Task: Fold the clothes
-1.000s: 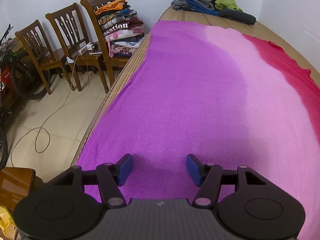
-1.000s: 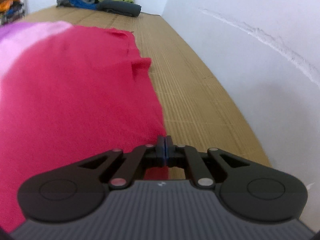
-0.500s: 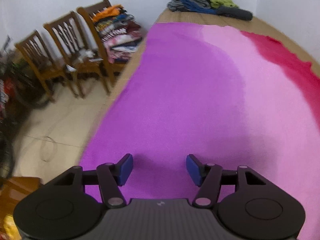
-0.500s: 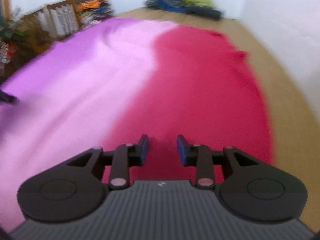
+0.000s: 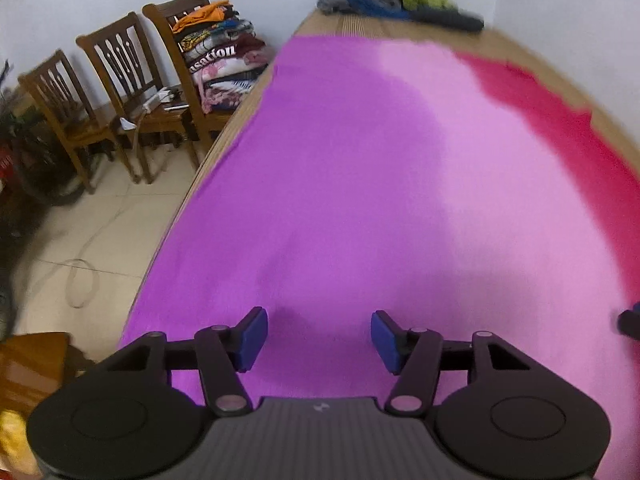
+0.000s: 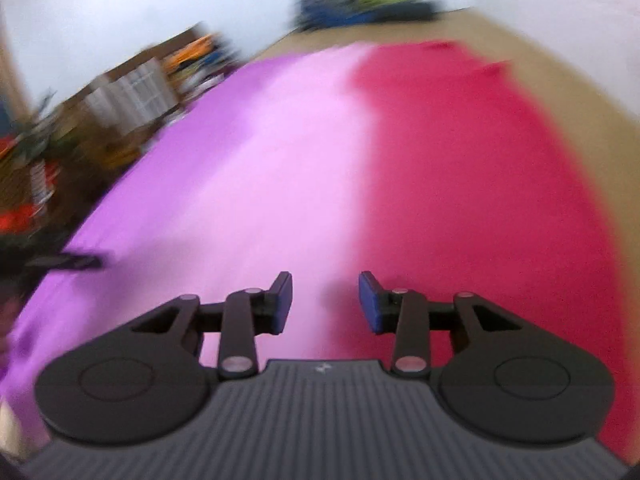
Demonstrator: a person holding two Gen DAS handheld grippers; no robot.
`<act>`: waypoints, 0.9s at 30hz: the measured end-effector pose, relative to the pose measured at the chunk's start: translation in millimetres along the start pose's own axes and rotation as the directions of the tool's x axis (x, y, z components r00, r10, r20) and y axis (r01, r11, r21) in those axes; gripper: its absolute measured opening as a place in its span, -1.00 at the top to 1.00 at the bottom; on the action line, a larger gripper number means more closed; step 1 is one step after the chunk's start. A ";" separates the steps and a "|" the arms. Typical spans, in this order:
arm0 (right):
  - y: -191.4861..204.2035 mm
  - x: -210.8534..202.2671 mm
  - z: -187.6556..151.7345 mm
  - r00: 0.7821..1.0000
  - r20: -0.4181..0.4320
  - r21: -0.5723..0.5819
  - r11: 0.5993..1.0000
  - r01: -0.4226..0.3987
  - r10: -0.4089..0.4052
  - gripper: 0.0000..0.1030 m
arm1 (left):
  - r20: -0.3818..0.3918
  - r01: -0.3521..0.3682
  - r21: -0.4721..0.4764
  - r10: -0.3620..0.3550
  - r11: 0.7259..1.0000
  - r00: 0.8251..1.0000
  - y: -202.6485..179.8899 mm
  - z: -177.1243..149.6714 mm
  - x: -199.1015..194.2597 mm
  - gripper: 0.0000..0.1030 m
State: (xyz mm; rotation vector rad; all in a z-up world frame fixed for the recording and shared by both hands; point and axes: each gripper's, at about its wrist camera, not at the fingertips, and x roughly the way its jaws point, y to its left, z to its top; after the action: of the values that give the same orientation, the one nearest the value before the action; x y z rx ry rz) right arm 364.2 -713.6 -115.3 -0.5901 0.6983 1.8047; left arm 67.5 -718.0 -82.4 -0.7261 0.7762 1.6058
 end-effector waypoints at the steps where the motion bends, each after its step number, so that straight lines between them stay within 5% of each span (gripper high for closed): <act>1: 3.5 -0.5 -8.5 1.000 0.019 -0.035 0.999 0.021 -0.021 0.31 | 0.005 -0.019 0.006 0.019 1.000 1.000 3.2 -3.5 -1.5 -0.20; 3: -10.6 -14.1 -18.1 0.992 0.052 -0.055 0.991 0.121 -0.118 0.34 | 0.010 -0.061 0.007 0.061 0.998 0.998 14.1 -10.4 -4.4 -0.22; 5: -39.3 -31.2 -26.9 0.971 0.060 -0.012 0.972 0.233 -0.232 0.04 | 0.002 -0.083 -0.021 0.083 0.996 0.997 29.1 -16.6 -7.0 -0.24; 9: -120.6 -69.6 -43.4 0.888 0.014 0.175 0.875 0.451 -0.461 -0.03 | -0.020 -0.108 -0.062 0.107 0.992 0.994 49.6 -28.8 -19.4 -0.20; 11: -130.3 -88.8 -42.7 0.868 -0.010 0.212 0.847 0.487 -0.497 -0.06 | -0.034 -0.091 -0.067 0.089 0.994 0.995 52.5 -36.9 -31.8 -0.17; 16: -53.5 -113.8 -58.5 0.985 0.052 0.073 0.984 0.163 -0.167 -0.03 | -0.062 -0.014 -0.030 0.012 0.999 0.998 48.0 -71.3 -65.6 -0.18; 18: -15.4 -104.2 -75.9 1.000 0.005 0.017 0.999 0.029 -0.029 -0.02 | -0.093 -0.039 -0.001 0.039 0.999 0.995 44.2 -87.0 -68.0 -0.20; 23: -1.0 -91.6 -110.4 0.989 -0.064 -0.111 0.986 0.124 -0.132 0.01 | -0.119 -0.070 -0.019 0.067 0.997 0.991 57.1 -110.3 -77.5 -0.23; 27: -71.9 -109.7 -117.5 0.926 -0.108 0.027 0.930 0.366 -0.361 -0.02 | -0.146 -0.103 -0.009 0.100 0.995 0.984 69.2 -117.6 -84.3 -0.23</act>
State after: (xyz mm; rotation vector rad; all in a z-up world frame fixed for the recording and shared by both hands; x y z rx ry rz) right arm 474.3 -849.5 -136.2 -0.7325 0.6489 1.4173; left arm 17.8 -870.4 -77.3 -0.8344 0.9188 1.6662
